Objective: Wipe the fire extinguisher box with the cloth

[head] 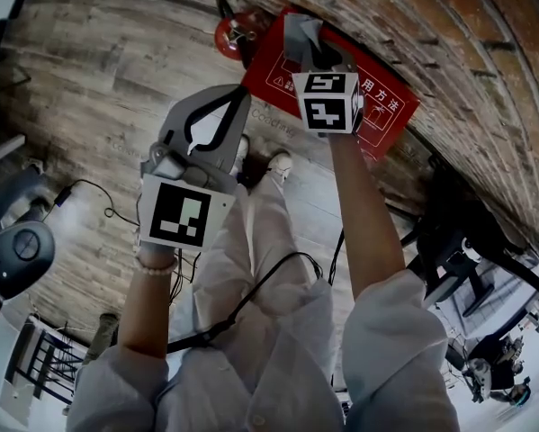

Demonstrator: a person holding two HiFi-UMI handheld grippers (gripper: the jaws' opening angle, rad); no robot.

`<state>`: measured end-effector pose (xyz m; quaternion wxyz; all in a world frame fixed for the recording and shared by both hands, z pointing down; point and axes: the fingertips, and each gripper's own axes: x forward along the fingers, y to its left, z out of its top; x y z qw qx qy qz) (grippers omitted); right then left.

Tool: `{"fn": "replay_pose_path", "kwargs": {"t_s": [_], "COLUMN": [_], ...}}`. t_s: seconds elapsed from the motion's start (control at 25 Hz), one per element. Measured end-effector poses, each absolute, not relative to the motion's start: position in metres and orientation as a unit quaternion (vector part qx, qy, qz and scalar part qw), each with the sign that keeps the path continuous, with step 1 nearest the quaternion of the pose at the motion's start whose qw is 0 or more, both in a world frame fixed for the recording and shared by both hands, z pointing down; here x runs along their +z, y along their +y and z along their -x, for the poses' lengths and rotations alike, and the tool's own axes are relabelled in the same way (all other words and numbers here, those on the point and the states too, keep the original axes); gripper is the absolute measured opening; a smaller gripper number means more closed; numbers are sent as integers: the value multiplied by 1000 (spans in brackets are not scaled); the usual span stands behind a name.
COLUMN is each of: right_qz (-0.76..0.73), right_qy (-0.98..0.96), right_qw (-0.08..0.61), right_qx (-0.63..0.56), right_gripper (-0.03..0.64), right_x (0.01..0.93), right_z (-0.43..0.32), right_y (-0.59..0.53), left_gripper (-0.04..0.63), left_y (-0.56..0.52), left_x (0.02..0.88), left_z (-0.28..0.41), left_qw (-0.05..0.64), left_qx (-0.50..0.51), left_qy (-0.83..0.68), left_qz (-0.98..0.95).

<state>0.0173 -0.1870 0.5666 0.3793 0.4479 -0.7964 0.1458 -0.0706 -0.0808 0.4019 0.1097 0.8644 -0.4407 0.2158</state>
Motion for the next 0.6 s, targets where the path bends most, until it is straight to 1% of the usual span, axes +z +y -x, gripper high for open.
{"fn": "replay_pose_path", "kwargs": {"t_s": [0.6], "right_qz": [-465], "right_qy": [-787], "right_qw": [377], "right_qx": [152], "right_gripper": [23], "right_x": [567], "right_z": [-56], "right_y": [-178], "left_gripper": [-3], "left_y": [-74], "left_x": [400], "left_z": [44], "left_qw": [106], "left_qx": [219], "left_qy": [-429], "left_qz": [-870]}}
